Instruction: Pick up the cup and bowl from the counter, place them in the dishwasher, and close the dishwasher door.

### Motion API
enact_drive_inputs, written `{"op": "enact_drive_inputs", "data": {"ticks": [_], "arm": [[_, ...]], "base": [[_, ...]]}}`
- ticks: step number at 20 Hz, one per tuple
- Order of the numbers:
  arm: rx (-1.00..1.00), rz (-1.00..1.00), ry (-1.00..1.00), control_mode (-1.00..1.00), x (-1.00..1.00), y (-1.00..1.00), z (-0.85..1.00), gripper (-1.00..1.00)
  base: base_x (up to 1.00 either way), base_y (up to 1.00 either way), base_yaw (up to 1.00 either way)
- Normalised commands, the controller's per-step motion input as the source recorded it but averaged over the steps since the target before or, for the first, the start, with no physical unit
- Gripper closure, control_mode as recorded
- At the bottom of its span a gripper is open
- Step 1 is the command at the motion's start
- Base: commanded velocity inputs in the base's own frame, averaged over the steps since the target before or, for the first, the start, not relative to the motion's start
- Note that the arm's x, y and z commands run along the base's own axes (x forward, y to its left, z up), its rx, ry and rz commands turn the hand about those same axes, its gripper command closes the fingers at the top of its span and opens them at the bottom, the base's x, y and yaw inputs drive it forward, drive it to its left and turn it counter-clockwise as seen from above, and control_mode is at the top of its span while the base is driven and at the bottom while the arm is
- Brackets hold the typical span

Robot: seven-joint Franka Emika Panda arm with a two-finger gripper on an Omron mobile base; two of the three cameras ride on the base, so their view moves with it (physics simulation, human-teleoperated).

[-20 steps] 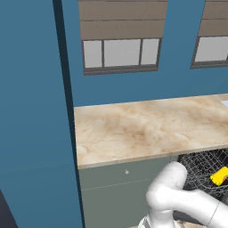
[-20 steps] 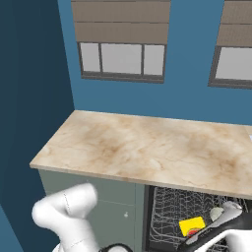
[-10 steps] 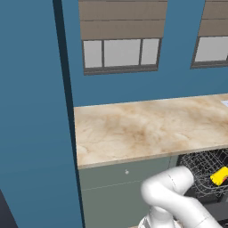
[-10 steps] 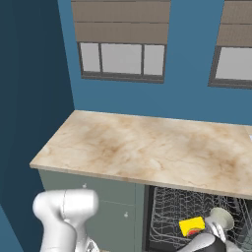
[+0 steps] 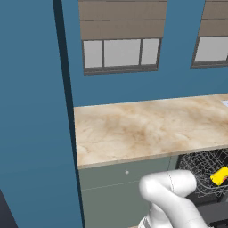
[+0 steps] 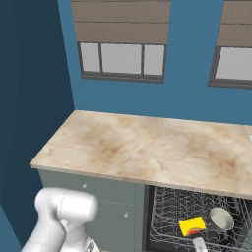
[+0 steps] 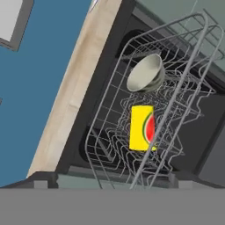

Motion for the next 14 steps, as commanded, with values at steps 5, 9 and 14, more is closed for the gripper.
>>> {"op": "enact_drive_inputs", "data": {"ticks": [5,9,14], "arm": [[-0.01,0.01,-0.06,-1.00,-0.59,0.00,0.00,-1.00],[-0.05,0.05,-0.01,-1.00,-0.46,0.00,-0.16,-1.00],[-0.07,0.05,0.00,-1.00,-0.29,0.00,-0.38,-1.00]], "base": [[0.00,0.00,0.00],[0.00,0.00,0.00],[0.00,0.00,0.00]]}}
